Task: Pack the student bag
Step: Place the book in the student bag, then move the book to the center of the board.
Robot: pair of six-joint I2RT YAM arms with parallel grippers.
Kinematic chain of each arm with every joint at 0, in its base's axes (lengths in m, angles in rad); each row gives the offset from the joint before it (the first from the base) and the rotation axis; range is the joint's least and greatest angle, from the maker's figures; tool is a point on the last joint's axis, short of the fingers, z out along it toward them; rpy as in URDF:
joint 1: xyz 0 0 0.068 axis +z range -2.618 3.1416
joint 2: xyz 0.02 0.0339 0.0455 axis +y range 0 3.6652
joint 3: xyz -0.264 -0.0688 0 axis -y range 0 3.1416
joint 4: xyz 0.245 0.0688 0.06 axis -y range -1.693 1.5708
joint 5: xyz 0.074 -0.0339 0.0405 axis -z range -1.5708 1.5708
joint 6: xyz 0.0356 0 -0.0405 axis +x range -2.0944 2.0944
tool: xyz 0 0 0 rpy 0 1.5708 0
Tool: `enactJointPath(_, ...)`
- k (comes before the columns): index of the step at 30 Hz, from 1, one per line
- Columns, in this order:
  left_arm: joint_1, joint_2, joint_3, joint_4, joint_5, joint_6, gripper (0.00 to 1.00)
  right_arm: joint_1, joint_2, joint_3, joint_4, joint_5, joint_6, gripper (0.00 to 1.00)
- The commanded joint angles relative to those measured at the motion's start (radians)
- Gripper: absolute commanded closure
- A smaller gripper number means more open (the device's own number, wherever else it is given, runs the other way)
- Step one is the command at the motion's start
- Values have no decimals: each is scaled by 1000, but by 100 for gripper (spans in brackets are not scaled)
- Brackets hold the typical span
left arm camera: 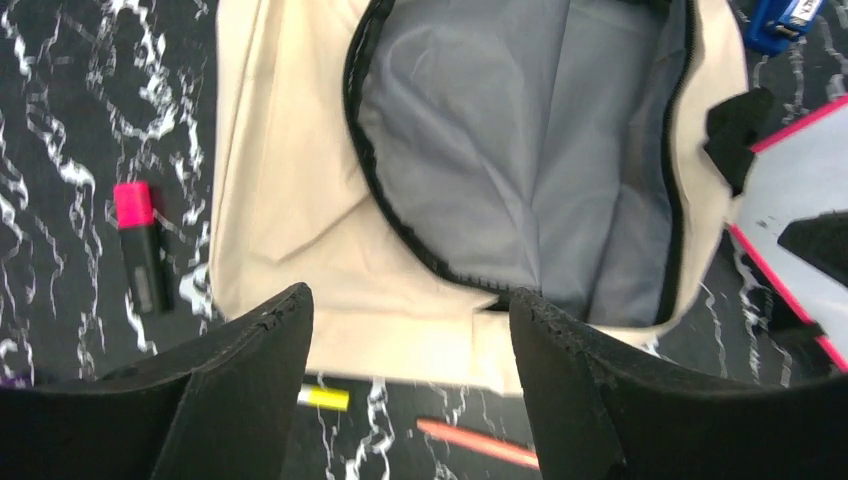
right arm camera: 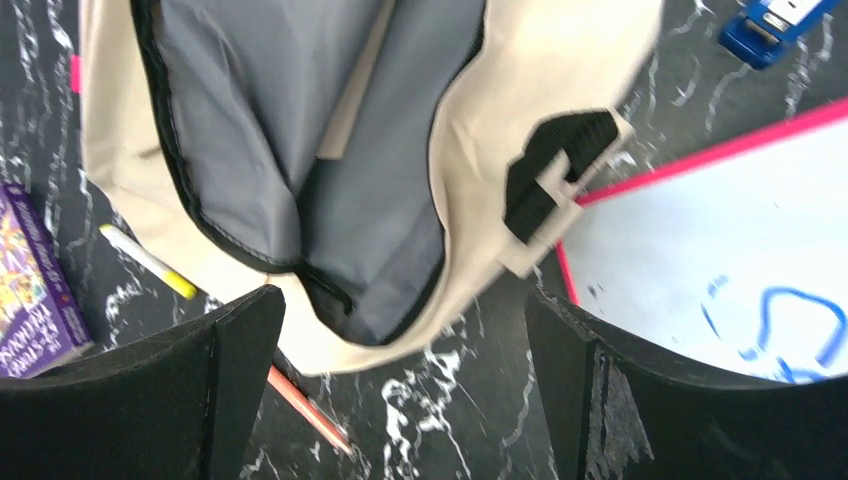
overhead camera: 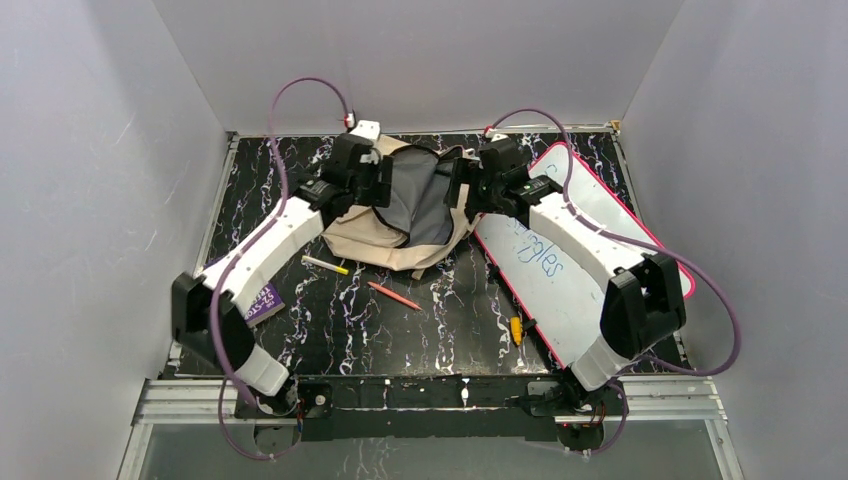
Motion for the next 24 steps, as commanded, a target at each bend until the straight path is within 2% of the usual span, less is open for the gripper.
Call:
enactJointPath(1, 43, -248, -114, -58, 21, -109, 30, -3, -111, 6, -170, 36, -77, 1)
enactJointPath(6, 166, -463, -239, -182, 63, -218, 29, -7, -161, -8, -234, 26, -161, 1)
enactJointPath(9, 182, -562, -294, -276, -26, -318, 23, -8, -195, -23, -245, 20, -175, 1)
enactJointPath(12, 186, -652, -373, -320, -90, -422, 22, -7, -262, -84, -167, -107, -179, 1)
enactJointPath(14, 188, -700, -432, -315, -110, -472, 17, -6, -297, -130, -104, -188, -160, 1)
enactJointPath(19, 223, -645, -458, -369, -267, -558, 9, 40, -268, -126, -152, -200, -138, 1)
enactJointPath(21, 306, -581, -446, -381, -269, -561, 9, 57, -259, -129, -168, -213, -142, 1)
enactJointPath(24, 540, -524, -486, -293, -162, -522, 8, 73, -272, -139, -177, -233, -146, 1)
